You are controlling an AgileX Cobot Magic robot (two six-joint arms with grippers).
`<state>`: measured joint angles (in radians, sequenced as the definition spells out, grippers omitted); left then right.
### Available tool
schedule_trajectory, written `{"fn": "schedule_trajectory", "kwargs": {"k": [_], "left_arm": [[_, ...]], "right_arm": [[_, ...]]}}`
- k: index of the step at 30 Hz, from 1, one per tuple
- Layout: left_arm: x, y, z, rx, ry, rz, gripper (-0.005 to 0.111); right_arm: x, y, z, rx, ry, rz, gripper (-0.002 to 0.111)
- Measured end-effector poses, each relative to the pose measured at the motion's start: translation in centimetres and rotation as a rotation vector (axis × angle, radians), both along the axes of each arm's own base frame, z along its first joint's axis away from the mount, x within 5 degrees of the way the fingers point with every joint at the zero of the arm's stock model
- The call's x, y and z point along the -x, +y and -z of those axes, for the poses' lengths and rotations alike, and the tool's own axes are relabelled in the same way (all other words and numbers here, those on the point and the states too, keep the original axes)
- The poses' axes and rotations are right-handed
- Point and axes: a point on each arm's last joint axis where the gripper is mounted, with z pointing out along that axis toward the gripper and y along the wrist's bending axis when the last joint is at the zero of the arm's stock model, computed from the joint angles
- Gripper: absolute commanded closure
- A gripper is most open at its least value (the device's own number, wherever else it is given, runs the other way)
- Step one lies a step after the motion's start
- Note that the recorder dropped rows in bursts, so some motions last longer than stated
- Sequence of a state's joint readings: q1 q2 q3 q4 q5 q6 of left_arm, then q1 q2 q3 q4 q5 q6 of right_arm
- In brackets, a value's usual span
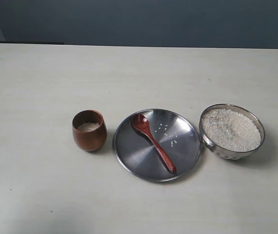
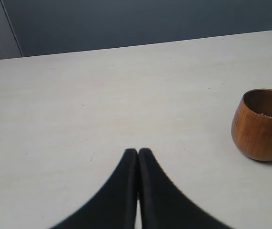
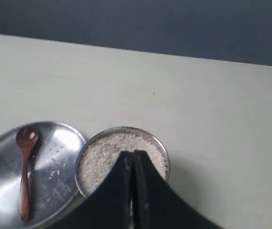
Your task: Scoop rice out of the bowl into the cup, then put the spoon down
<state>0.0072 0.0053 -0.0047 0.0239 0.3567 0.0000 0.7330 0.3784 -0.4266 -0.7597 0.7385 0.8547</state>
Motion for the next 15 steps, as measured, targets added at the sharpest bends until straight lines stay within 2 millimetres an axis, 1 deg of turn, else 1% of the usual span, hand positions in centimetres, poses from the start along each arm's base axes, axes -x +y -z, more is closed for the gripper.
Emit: {"fn": "schedule_trajectory", "kwargs": {"k": [4,9,15], "left_arm": [[0.0,0.0,0.0,0.000,0.000,0.000,0.106],[0.0,0.0,0.0,0.000,0.000,0.000,0.106],[0.0,0.0,0.0,0.000,0.000,0.000,0.106]], "right_arm": [[1.0,-1.3,-0.8,-0.076,-0.089,0.062,0.108],[2.3,-2.4,-1.2,-0.168,-0.158,0.132,0.108],[3.9,-3.1,-1.5,-0.245,-0.225,0.188,0.108]]}}
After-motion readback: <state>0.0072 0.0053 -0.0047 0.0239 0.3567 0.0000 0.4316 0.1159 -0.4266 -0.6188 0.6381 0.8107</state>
